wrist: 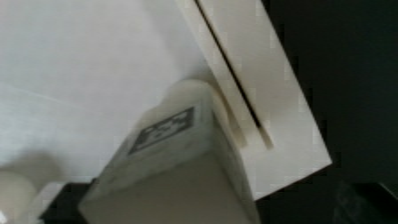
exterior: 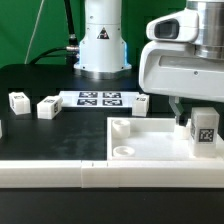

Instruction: Assemble one leg

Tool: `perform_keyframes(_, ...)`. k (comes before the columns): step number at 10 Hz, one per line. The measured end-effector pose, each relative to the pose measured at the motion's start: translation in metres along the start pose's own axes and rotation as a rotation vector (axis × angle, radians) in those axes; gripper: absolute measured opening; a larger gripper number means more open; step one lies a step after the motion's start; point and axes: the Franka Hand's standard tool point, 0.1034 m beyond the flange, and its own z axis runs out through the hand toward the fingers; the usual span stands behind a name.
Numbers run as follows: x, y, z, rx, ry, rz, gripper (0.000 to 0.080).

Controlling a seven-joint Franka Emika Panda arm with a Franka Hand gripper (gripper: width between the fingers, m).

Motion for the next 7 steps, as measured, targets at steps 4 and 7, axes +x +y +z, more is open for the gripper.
perform_keyframes(4, 0.0026, 0.0049, 0.0002, -0.011, 0.003, -0.330, 0.0648)
perform_keyframes(7, 0.0026, 0.0051, 0.0004, -0.010, 0.003, -0.303, 0.0425)
